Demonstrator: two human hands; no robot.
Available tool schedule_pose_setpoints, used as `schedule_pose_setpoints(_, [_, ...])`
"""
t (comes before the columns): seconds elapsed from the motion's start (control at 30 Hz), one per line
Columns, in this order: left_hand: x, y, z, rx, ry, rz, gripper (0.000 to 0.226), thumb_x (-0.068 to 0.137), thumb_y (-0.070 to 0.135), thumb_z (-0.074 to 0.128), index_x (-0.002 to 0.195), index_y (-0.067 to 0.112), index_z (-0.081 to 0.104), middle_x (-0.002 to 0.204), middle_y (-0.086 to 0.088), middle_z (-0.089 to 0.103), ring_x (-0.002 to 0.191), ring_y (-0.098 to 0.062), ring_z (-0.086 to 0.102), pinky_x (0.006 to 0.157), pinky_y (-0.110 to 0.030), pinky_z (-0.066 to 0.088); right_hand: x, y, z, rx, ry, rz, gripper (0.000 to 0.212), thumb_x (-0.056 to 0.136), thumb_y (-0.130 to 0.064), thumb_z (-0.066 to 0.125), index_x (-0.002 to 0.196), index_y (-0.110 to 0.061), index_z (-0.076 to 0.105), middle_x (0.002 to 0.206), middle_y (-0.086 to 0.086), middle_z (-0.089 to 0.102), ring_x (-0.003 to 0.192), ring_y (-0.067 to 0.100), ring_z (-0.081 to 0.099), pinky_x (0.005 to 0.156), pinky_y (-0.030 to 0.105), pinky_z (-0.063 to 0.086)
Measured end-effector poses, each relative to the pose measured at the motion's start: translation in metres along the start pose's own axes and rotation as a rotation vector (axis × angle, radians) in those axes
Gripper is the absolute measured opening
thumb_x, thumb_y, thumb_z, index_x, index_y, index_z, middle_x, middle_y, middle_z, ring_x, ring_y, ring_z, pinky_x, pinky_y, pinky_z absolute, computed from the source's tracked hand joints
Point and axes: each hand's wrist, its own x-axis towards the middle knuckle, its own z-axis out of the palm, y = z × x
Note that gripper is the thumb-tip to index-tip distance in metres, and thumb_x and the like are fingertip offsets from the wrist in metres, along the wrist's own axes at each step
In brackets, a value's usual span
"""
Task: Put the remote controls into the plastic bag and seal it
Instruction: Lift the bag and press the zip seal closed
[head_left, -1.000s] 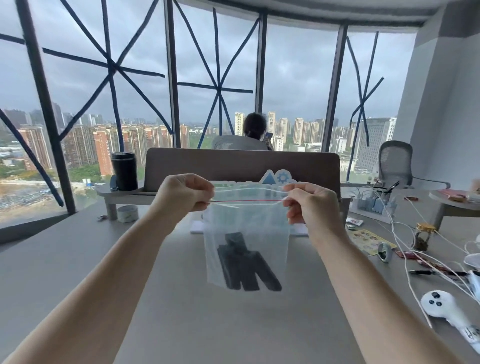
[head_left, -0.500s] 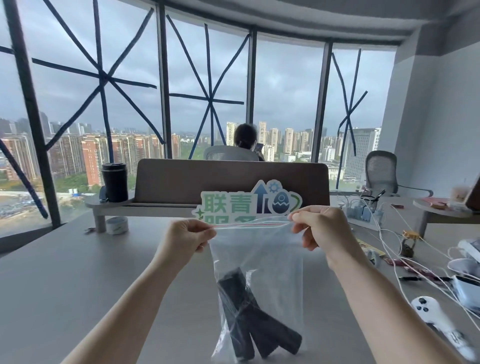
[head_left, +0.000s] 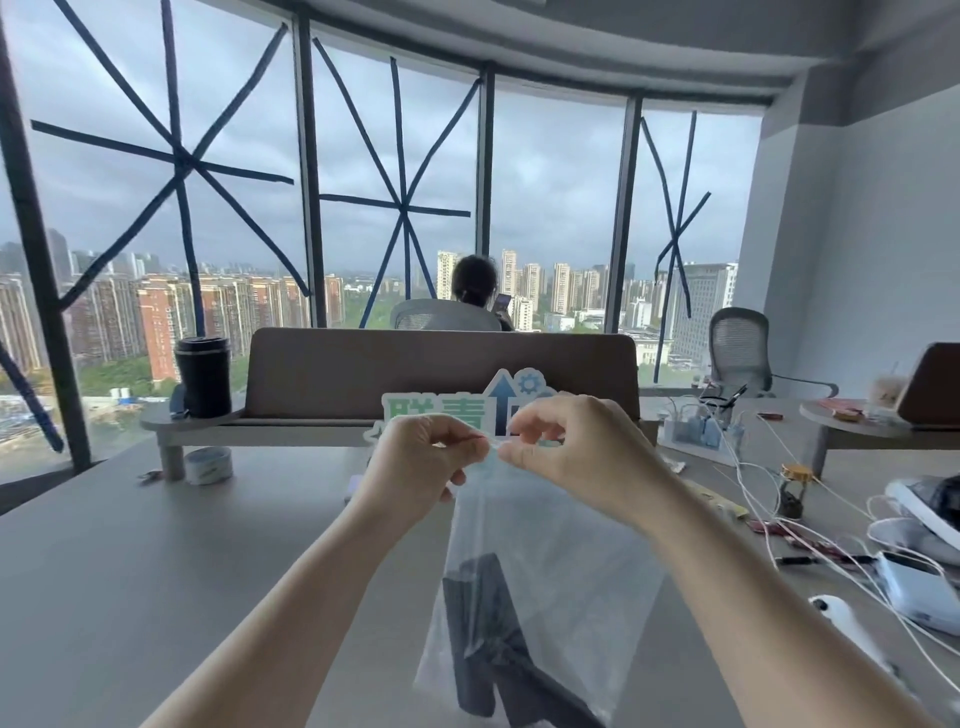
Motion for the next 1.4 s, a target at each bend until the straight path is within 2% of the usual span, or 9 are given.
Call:
schedule_pose_setpoints(0.1, [0.003, 0.005, 0.000, -0.003, -0.027, -0.017, 0.002, 0.075, 0.013, 0.075, 0.074, 0.013, 0.076, 0.049, 0.011, 0.063, 0.045, -0.003, 0.053, 0.041, -0.018, 0.044, 0.013, 0.003, 0.003, 0.040, -0.021, 0.024, 0.016, 0.080, -0.038, 0.075, 0.079, -0.022, 0.078, 0.072, -0.008, 0.074, 0.070, 0.006, 0.065, 0.076, 0.038, 0.057])
schedule_pose_setpoints(0.27, [0.003, 0.006, -0.001, -0.002, -0.017, -0.055, 0.008, 0.075, 0.016, 0.076, 0.068, 0.019, 0.074, 0.048, 0.010, 0.063, 0.044, -0.003, 0.054, 0.040, -0.018, 0.043, 0.019, 0.005, 0.003, 0.013, -0.047, 0.040, 0.015, 0.079, -0.034, 0.076, 0.073, -0.021, 0.077, 0.068, -0.003, 0.074, 0.058, 0.006, 0.059, 0.072, 0.038, 0.059])
schedule_pose_setpoints(0.5, [0.005, 0.006, 0.002, 0.005, -0.013, -0.034, 0.011, 0.075, 0.013, 0.075, 0.065, 0.018, 0.072, 0.055, 0.009, 0.064, 0.045, -0.007, 0.051, 0.042, -0.020, 0.043, 0.027, 0.002, 0.000, 0.028, -0.095, 0.051, 0.012, 0.078, -0.030, 0.076, 0.069, -0.022, 0.078, 0.064, -0.005, 0.071, 0.057, 0.001, 0.056, 0.070, 0.034, 0.056])
schedule_pose_setpoints(0.6, [0.007, 0.006, 0.002, 0.018, -0.008, -0.011, 0.012, 0.075, 0.013, 0.074, 0.065, 0.017, 0.071, 0.057, 0.008, 0.064, 0.045, -0.008, 0.051, 0.043, -0.021, 0.043, 0.029, 0.001, -0.001, 0.017, -0.112, 0.047, 0.014, 0.078, -0.028, 0.073, 0.068, -0.020, 0.076, 0.062, -0.004, 0.071, 0.057, 0.003, 0.058, 0.074, 0.039, 0.059])
schedule_pose_setpoints(0.77, [0.006, 0.005, 0.004, 0.002, -0.004, -0.010, 0.020, 0.076, 0.012, 0.071, 0.058, 0.019, 0.066, 0.043, 0.014, 0.054, 0.041, -0.006, 0.047, 0.044, -0.018, 0.038, 0.026, -0.004, -0.001, -0.051, -0.099, -0.002, 0.016, 0.083, -0.027, 0.070, 0.068, -0.021, 0.075, 0.056, -0.009, 0.063, 0.059, -0.001, 0.054, 0.073, 0.038, 0.058])
schedule_pose_setpoints(0.93, [0.007, 0.005, 0.003, 0.006, -0.007, -0.007, 0.019, 0.078, 0.014, 0.071, 0.060, 0.017, 0.066, 0.039, 0.013, 0.049, 0.040, -0.007, 0.043, 0.048, -0.021, 0.036, 0.025, -0.008, -0.003, -0.080, -0.068, -0.032, 0.012, 0.082, -0.033, 0.074, 0.080, -0.024, 0.081, 0.062, -0.021, 0.063, 0.082, 0.007, 0.062, 0.084, 0.035, 0.051])
schedule_pose_setpoints(1.07, [0.007, 0.006, 0.001, -0.004, 0.000, 0.011, 0.019, 0.078, 0.014, 0.071, 0.060, 0.018, 0.066, 0.038, 0.014, 0.050, 0.040, -0.007, 0.041, 0.049, -0.023, 0.034, 0.030, -0.006, 0.000, -0.045, -0.073, -0.027, 0.013, 0.081, -0.028, 0.072, 0.072, -0.021, 0.078, 0.062, -0.014, 0.063, 0.075, 0.009, 0.053, 0.083, 0.040, 0.053])
schedule_pose_setpoints(1.23, [0.009, 0.001, 0.002, -0.046, 0.000, 0.025, 0.027, 0.077, 0.011, 0.071, 0.053, 0.023, 0.065, 0.043, 0.014, 0.051, 0.043, -0.009, 0.041, 0.050, -0.025, 0.033, 0.034, -0.004, 0.006, 0.011, -0.115, -0.003, 0.015, 0.083, -0.025, 0.070, 0.071, -0.017, 0.076, 0.057, -0.008, 0.065, 0.057, 0.001, 0.054, 0.066, 0.032, 0.054])
schedule_pose_setpoints(1.4, [0.009, -0.001, 0.000, -0.090, -0.031, 0.023, 0.031, 0.079, 0.008, 0.069, 0.052, 0.022, 0.063, 0.041, 0.013, 0.049, 0.040, -0.004, 0.038, 0.048, -0.024, 0.030, 0.038, -0.002, 0.008, 0.087, -0.193, 0.027, 0.014, 0.084, -0.020, 0.070, 0.073, -0.014, 0.075, 0.060, -0.004, 0.067, 0.056, 0.006, 0.057, 0.072, 0.039, 0.057])
